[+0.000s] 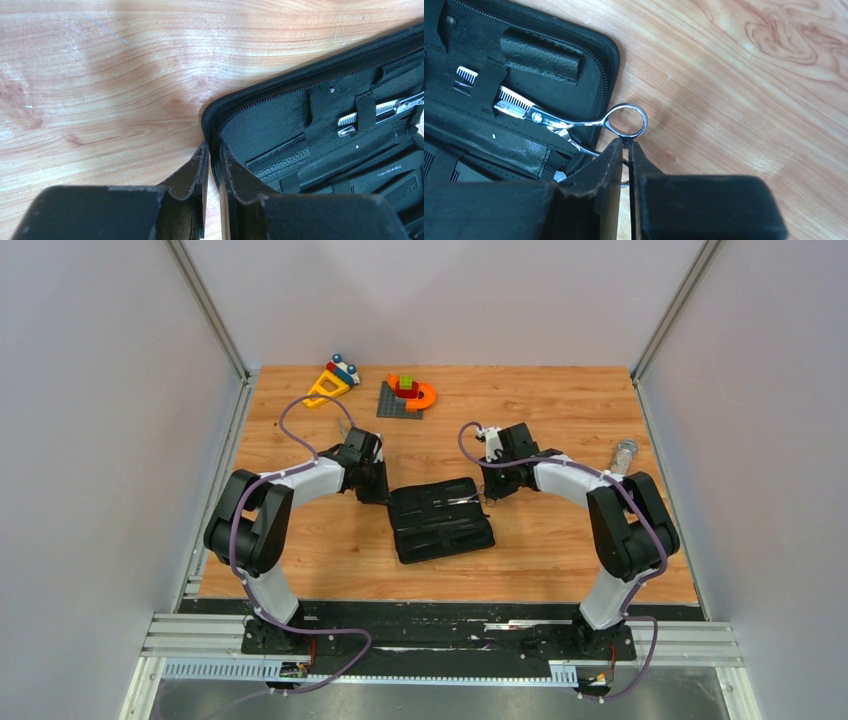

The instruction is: Sort the hair-cutting tools

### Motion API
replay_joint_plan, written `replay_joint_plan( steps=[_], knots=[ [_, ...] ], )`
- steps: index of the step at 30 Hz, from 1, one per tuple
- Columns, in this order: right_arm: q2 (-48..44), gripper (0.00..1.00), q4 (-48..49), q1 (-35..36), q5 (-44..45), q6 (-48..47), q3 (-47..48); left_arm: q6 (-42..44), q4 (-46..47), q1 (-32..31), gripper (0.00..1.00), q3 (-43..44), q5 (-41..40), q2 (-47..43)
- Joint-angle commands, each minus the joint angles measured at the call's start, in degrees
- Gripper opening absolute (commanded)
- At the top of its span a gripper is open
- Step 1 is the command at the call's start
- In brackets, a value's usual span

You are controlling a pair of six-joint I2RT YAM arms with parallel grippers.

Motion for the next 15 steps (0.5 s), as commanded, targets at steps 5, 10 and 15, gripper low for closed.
replay_joint_plan(
  steps=[5, 10, 15],
  knots=[
    [-3.71, 0.09, 3.25, 2.81, 3.27, -6.72, 0.17, 0.1, -2.74, -0.14, 0.18, -1.25, -0.33, -1.87],
    [-3.91, 0.1, 3.03, 4.68, 4.41, -7.06, 0.49, 0.1, -2.81, -0.13, 0.18, -1.25, -0.36, -1.98],
    [-4.8, 0.2, -0.11, 5.06, 8.16, -6.96, 2.98, 0.09, -3.28, -0.12, 0.18, -0.97, -0.6, -2.26]
  ],
)
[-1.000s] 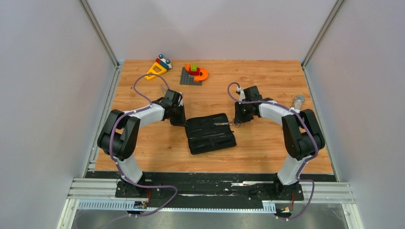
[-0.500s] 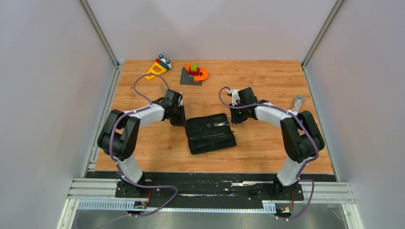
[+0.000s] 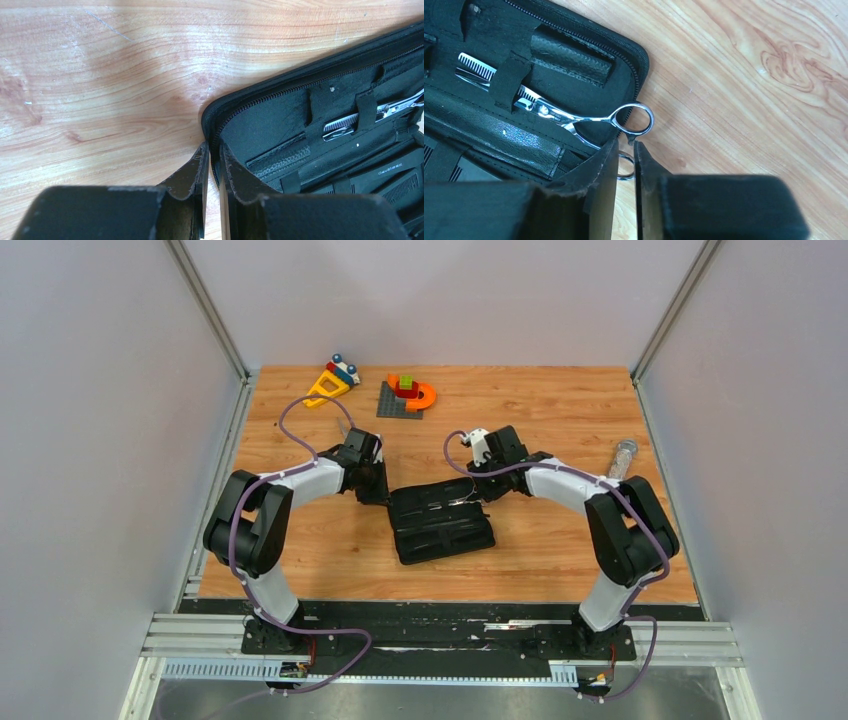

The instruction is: Sort the hair-cutting tools

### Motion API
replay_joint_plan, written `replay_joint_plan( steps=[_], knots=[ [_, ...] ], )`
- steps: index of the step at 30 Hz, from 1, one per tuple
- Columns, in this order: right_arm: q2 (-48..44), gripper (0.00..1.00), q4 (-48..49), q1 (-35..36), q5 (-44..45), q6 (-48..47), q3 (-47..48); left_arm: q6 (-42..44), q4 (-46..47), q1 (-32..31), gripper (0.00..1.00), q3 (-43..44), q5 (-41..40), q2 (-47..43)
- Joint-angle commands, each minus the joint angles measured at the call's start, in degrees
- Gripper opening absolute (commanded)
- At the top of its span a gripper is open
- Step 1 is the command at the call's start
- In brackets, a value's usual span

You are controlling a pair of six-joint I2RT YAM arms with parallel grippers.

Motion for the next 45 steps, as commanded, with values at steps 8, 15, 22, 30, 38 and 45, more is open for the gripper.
replay_joint_plan(
  steps=[8, 15, 22, 30, 38, 45],
  knots=[
    [-7.65, 0.42, -5.83, 0.44, -1.34, -9.36, 4.89, 0.61, -3.55, -0.11, 0.18, -0.49, -1.9, -2.57],
    [-10.7, 0.5, -3.34, 1.09, -14.41, -32.33, 1.9, 0.75, -3.68, -0.09, 0.18, -0.29, -1.94, -2.35],
    [-4.16, 0.49, -7.3, 1.95, -21.54, -42.38, 6.41, 0.83, -3.85, -0.09, 0.18, 0.17, -1.91, -2.21],
    [1.4, 0.49, -12.1, 2.65, -15.45, -49.3, 9.75, 1.05, -4.04, -0.11, 0.18, 0.39, -1.8, -1.94],
    [6.28, 0.5, -13.69, 3.68, -12.95, -52.64, 10.67, 1.23, -4.26, -0.1, 0.18, 0.44, -1.89, -2.03],
    [10.62, 0.47, -14.02, 3.74, -11.48, -53.62, 11.91, 1.34, -4.5, -0.06, 0.18, 0.4, -1.96, -1.95]
  ],
)
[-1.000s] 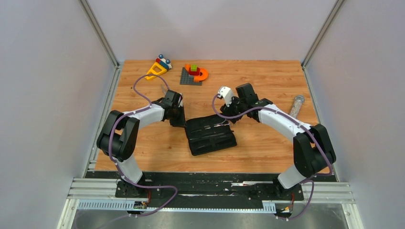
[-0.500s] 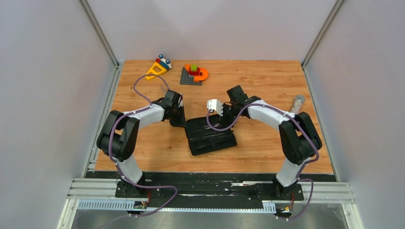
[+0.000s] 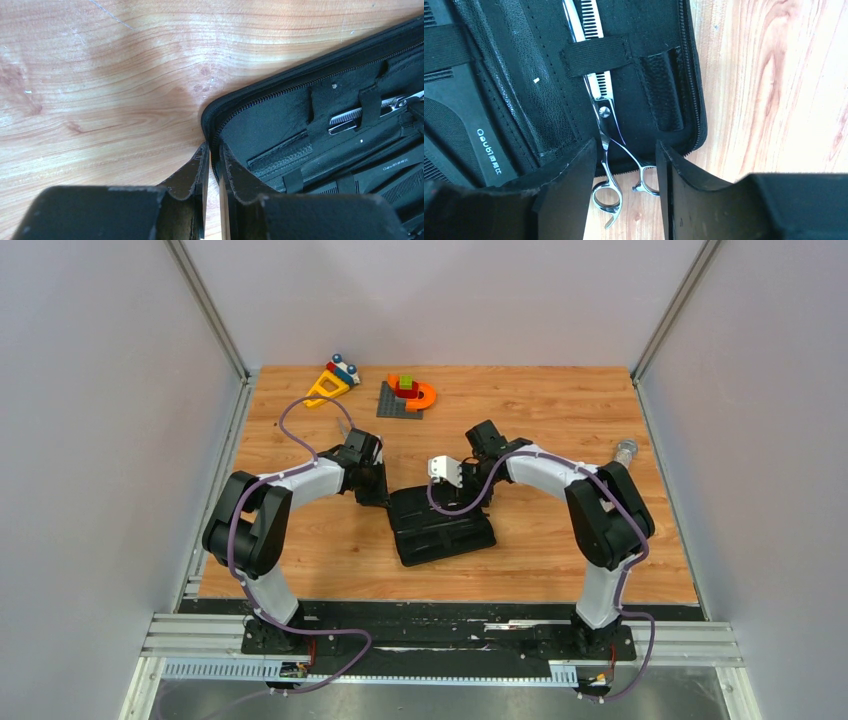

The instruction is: Sort the hair-cutting tools

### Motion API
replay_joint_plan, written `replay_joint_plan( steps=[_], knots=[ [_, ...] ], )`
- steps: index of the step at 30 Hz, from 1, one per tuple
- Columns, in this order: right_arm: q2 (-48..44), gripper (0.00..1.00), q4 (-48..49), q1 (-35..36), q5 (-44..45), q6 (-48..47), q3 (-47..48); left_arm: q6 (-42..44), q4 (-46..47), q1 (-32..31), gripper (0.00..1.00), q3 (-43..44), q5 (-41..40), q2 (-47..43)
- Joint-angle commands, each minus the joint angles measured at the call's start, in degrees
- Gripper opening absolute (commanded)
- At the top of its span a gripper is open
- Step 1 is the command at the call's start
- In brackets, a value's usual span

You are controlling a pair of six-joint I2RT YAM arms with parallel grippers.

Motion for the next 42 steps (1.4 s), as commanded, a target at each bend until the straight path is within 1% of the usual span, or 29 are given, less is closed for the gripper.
replay_joint_plan(
  steps=[1, 3, 5, 8, 9, 10, 15, 23, 28, 31, 37, 42],
  knots=[
    [3.39, 0.46, -1.19, 0.39, 1.05, -2.53, 1.79, 1.24, -3.01, -0.01, 0.18, 0.4, -1.45, -1.53],
    [4.17, 0.41, -2.56, 0.42, 1.35, -2.45, 2.48, 1.32, -3.08, -0.05, 0.18, 0.4, -1.6, -1.53],
    [4.22, 0.32, -3.21, 0.56, 1.45, -2.56, 2.69, 1.38, -3.04, -0.04, 0.18, 0.43, -1.69, -1.53],
    [4.16, 0.06, -3.92, 1.16, 1.83, -4.54, 2.72, 1.49, -3.02, -0.05, 0.18, 0.49, -1.61, -1.46],
    [4.22, 0.02, -4.24, 1.41, 1.84, -5.01, 2.81, 1.58, -3.01, -0.02, 0.18, 0.49, -1.63, -1.49],
    [4.21, 0.0, -4.28, 1.55, 1.96, -5.07, 2.91, 1.63, -3.02, -0.01, 0.18, 0.44, -1.63, -1.51],
    [4.02, 0.0, -3.67, 3.13, 3.41, -6.06, 2.15, 2.31, -3.11, -0.07, 0.18, 0.42, -2.08, -2.14],
    [-0.26, 0.0, 0.82, 7.05, 4.47, -7.09, -3.04, 4.69, -3.76, -0.08, 0.19, 0.86, -3.79, -2.87],
    [-2.77, 0.0, 1.33, 8.92, 4.39, -4.99, -6.22, 7.04, -5.98, -0.01, 0.19, 3.32, -8.23, -2.1],
    [-3.5, 0.0, 0.07, 9.87, 4.1, -3.0, -7.35, 7.91, -8.04, -0.01, 0.2, 5.64, -9.12, -0.86],
    [-5.35, 0.0, -1.21, 11.73, 2.96, 1.73, -9.02, 8.2, -8.53, -0.1, 0.21, 8.94, -7.71, 2.51],
    [-4.5, 0.0, -1.08, 12.56, 3.02, 3.86, -7.7, 8.4, -6.2, -0.16, 0.22, 8.51, -2.64, 3.27]
  ],
)
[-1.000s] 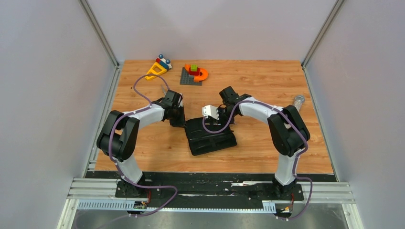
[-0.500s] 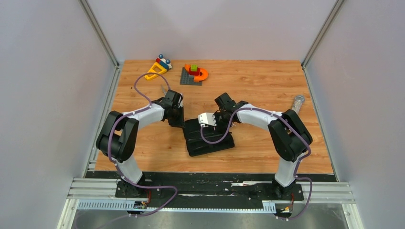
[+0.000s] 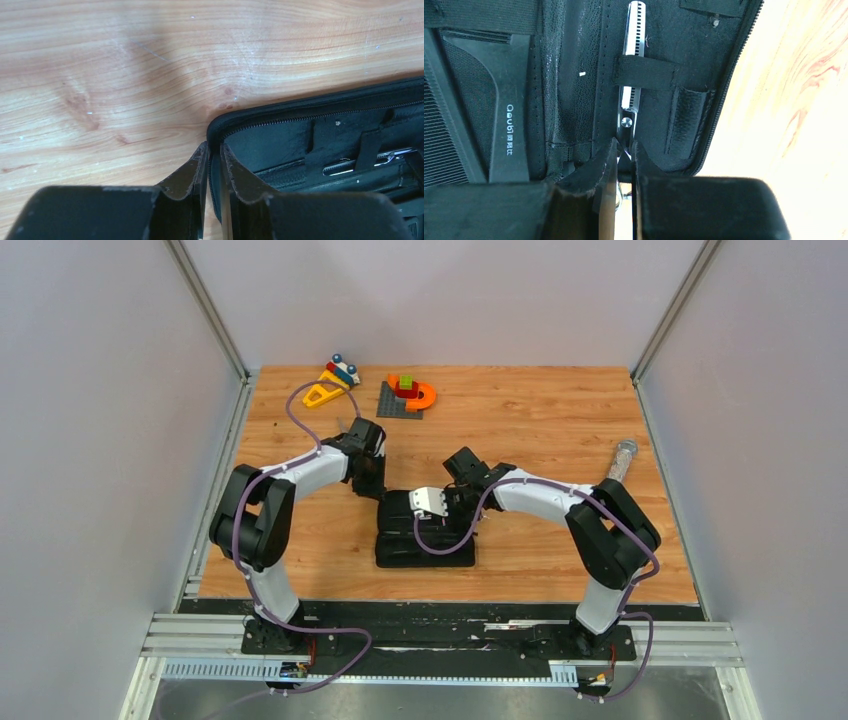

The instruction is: Sort the hair-cutting tools

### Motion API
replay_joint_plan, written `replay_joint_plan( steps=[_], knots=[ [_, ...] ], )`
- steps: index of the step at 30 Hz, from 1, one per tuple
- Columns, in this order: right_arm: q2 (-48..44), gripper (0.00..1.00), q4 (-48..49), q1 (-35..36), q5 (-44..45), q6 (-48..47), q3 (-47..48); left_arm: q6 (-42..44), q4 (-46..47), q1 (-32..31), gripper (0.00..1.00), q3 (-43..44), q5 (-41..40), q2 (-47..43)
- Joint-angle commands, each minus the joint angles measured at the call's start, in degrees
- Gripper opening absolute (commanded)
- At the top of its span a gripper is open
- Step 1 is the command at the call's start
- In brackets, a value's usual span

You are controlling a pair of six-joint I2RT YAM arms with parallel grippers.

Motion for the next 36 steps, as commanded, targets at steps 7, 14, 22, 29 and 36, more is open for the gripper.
replay_joint_plan(
  steps=[7, 14, 22, 29, 36],
  knots=[
    [4.06, 0.0, -3.86, 2.38, -3.39, 6.37, 2.89, -0.15, 3.37, -0.26, 0.22, -1.94, 6.18, 0.62],
    [7.13, 0.0, -2.75, 3.04, -3.77, 7.97, 6.17, -0.66, 4.03, -1.4, 0.22, -3.08, 7.88, 0.85],
    [7.56, 0.03, 0.86, 3.96, -5.72, 7.71, 6.53, -0.49, 3.94, -2.03, 0.23, -3.25, 7.82, 0.49],
    [3.24, 0.19, 0.74, 3.82, -3.75, 7.99, 5.77, -0.6, 2.66, -2.03, 0.24, -2.67, 4.49, -0.55],
    [-3.31, 0.34, -1.7, 2.69, -5.14, 10.11, 4.62, -0.61, 1.23, -2.03, 0.33, -0.45, 1.6, -3.5]
  ],
)
